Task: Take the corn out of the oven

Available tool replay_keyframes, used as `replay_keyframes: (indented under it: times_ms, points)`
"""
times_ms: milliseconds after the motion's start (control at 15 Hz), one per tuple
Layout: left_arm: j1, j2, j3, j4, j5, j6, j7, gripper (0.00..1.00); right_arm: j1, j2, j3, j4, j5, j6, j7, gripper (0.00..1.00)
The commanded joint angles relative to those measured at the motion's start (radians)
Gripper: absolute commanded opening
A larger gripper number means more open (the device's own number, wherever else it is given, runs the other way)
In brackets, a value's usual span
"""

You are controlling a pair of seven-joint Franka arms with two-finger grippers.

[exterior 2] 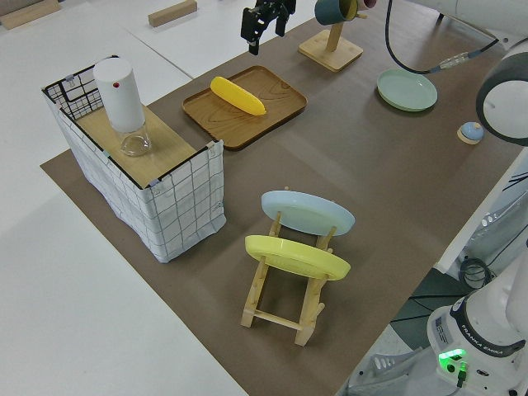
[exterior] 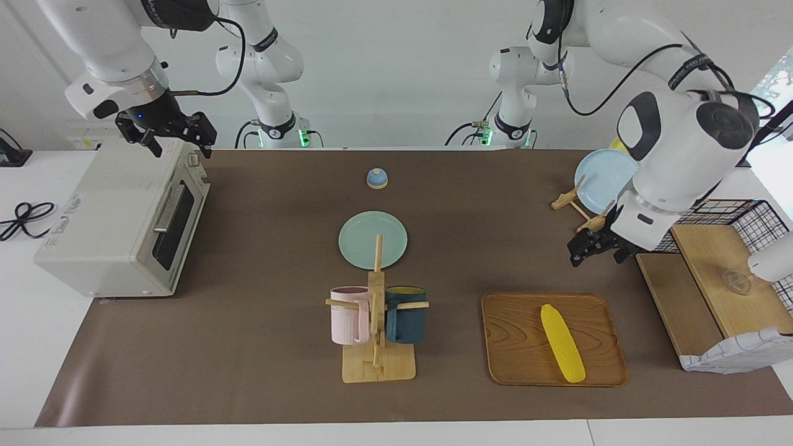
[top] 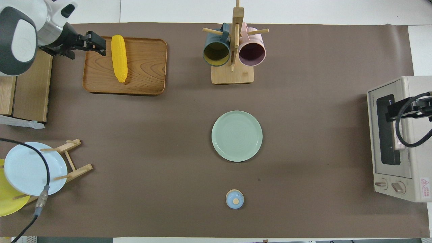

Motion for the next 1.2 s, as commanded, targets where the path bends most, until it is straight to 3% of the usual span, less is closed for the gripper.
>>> replay_keyframes:
  times_ms: [0,267,533,667,867,1133]
  points:
    - [-0.002,-0.165,0.0,-0.13,0.014,-0.1,-0.011,1.0,-0.001,0.008,-0.008,0.015,0.029,0.004,-0.034,1.0]
    - [-0.006,-0.32,0.0,-0.236,0.014,-0.194,-0.013,1.0,-0.004,0.008,-0.008,0.015,0.029,0.006,-0.036,1.0]
    - [-0.004,-0.423,-0.003,-0.404,0.012,-0.162,-0.013,1.0,-0.006,0.008,-0.008,0.015,0.029,0.006,-0.036,1.0]
    - [0.0,-0.408,-0.008,-0.383,-0.001,-0.122,-0.031,1.0,-0.004,0.008,-0.008,0.015,0.029,0.004,-0.036,1.0]
    - [0.001,-0.357,-0.011,-0.275,-0.003,-0.151,-0.033,1.0,-0.006,0.006,-0.008,0.015,0.029,0.004,-0.037,1.0]
    - [0.001,-0.36,-0.009,-0.282,-0.004,-0.153,-0.034,1.0,-0.001,0.008,-0.008,0.015,0.027,0.004,-0.036,1.0]
